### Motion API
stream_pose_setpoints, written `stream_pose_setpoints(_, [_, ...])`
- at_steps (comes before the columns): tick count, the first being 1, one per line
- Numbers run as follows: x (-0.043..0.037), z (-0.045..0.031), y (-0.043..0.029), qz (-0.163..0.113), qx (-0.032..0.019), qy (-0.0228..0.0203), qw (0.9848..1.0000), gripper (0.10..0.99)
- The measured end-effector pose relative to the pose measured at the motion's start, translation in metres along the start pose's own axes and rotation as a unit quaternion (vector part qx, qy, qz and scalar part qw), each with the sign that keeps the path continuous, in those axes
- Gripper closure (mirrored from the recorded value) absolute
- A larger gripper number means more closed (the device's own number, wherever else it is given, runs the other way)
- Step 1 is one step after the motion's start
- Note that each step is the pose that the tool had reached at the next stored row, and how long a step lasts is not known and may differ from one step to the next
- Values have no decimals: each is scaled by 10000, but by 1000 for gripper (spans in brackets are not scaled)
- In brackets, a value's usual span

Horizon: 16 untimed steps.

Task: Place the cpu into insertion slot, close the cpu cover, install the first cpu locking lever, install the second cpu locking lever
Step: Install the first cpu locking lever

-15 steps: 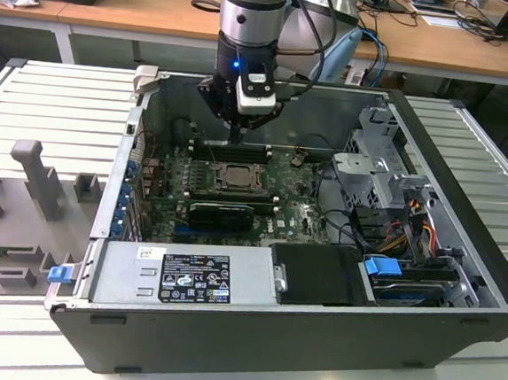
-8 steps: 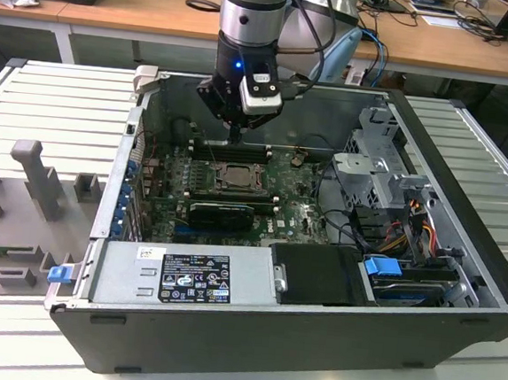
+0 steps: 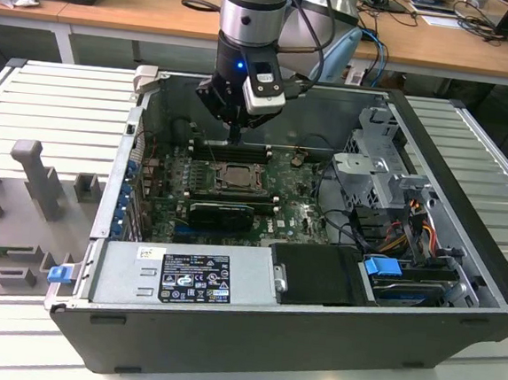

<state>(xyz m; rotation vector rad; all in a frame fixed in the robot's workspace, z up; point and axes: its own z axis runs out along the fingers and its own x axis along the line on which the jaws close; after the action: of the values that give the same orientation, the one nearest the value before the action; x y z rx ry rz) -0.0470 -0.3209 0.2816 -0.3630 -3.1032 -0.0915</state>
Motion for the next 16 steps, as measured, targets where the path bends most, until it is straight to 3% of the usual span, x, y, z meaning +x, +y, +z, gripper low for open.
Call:
stream_pose_setpoints(11, [0, 0, 0, -453, 10, 25, 9990, 980])
stream_pose_setpoints(14, [0, 0, 0, -653, 14, 37, 9979, 980])
stream_pose_setpoints(16, [0, 0, 0, -867, 19, 49, 9962, 980])
